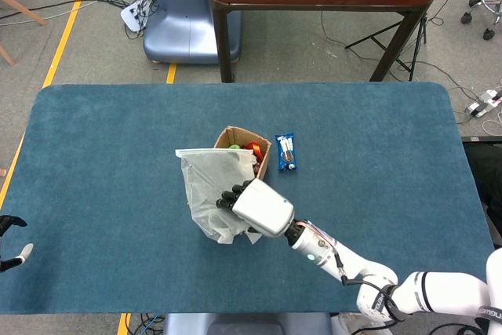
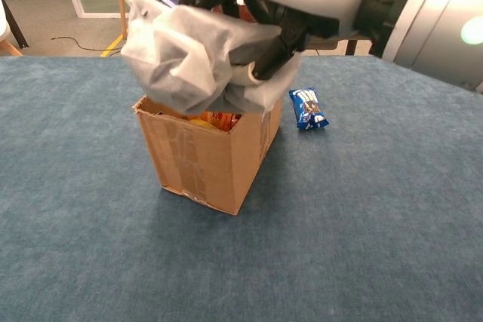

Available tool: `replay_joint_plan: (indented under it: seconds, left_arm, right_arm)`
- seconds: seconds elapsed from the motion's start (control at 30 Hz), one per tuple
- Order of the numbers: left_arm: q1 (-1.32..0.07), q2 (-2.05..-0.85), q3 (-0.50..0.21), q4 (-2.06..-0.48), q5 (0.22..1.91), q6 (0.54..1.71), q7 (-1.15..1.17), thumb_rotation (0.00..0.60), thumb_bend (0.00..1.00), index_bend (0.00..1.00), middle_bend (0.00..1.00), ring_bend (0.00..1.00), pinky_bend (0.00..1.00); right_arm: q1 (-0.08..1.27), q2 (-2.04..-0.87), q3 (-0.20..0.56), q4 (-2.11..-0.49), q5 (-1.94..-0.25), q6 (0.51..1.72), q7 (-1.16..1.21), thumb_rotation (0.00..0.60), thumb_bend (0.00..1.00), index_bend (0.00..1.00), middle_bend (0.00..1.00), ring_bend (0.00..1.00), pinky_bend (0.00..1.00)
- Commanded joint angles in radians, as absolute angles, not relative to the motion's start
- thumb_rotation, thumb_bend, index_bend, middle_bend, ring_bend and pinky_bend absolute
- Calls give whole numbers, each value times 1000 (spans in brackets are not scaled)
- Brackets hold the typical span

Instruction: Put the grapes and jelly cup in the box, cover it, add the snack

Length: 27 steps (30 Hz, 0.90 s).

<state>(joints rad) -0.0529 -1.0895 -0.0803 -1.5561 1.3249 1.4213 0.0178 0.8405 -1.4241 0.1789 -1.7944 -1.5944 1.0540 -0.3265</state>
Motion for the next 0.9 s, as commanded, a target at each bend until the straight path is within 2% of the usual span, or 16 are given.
replay_joint_plan:
  seconds: [0.03, 0.43, 0.9]
  left_arm:
    - [-52, -1089, -80, -1557, 1325, 1422, 18, 600, 225, 421, 379, 306, 460]
    - [-53, -1092, -80, -1555, 1321, 1420, 24, 600, 225, 421, 380, 306, 460]
    - [-53, -1094, -78, -1551, 1322, 1418, 25, 600, 225, 421, 380, 306, 460]
  right_arm:
    - [859, -1429, 162, -1780, -1641, 1039, -357, 600, 509, 575, 612, 561, 780]
    - [870, -1410, 110, -1743, -1796, 1057, -465, 600, 499, 574, 598, 536, 780]
    - [897, -1426, 151, -1674, -1811, 1069, -462, 600, 499, 574, 578, 510, 780]
